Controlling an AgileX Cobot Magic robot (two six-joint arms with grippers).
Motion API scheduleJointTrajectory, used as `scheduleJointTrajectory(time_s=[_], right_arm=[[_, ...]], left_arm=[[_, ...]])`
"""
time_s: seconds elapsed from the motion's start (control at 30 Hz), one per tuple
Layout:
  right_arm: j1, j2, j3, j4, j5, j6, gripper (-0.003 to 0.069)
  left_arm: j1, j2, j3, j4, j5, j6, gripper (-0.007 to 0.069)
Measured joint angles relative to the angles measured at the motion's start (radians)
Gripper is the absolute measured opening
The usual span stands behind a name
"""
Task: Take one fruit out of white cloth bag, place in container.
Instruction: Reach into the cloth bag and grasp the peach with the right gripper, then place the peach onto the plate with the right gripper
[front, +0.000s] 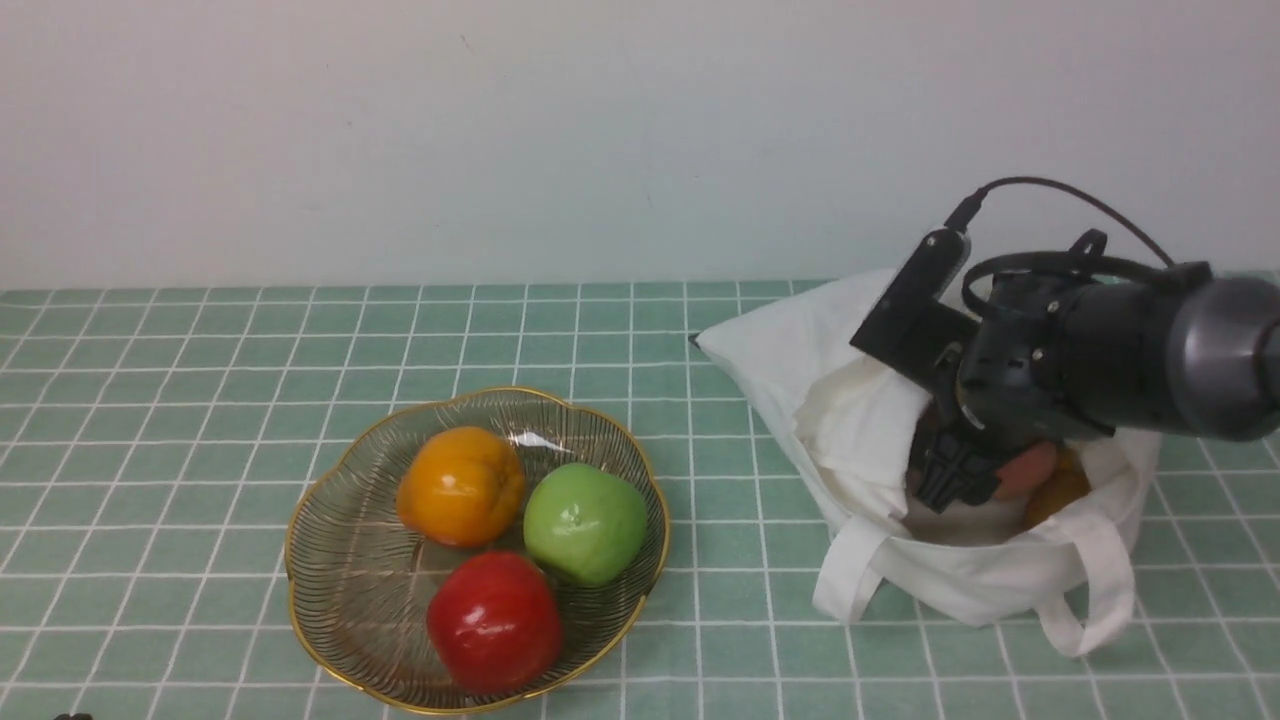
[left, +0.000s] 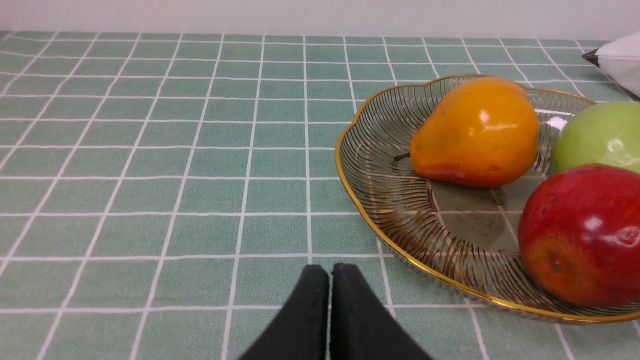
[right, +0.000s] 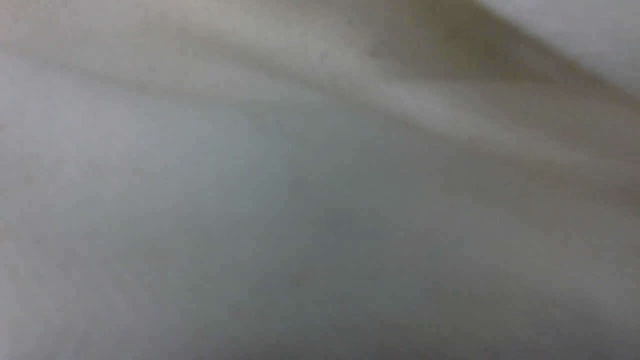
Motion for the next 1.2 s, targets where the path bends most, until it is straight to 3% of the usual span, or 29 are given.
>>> scheduleJointTrajectory(time_s=[0.33,0.53,0.73,0.97,1.2], right_arm=[[0.028,-0.246,0.001,0.470,0.109,-0.202,0.0549],[0.028,-0.372,0.002,0.647,0.200,-0.299,0.0549],[0.042,-0.509,-0.088,0.908,0.213,-0.470,0.0549],[0.182,-0.411,-0.205,1.235,0.182,-0.704,0.0549],[0.331,-0.169,-0.309,1.292,0.092,-0.754,0.0549]], left_arm=[[0.000,0.000,0.000,0.000,0.000,0.000,-0.0008],[0.000,0.000,0.000,0.000,0.000,0.000,-0.0008],[0.000,0.000,0.000,0.000,0.000,0.000,-0.0008],[0.000,0.000,0.000,0.000,0.000,0.000,-0.0008],[0.000,0.000,0.000,0.000,0.000,0.000,-0.0008]])
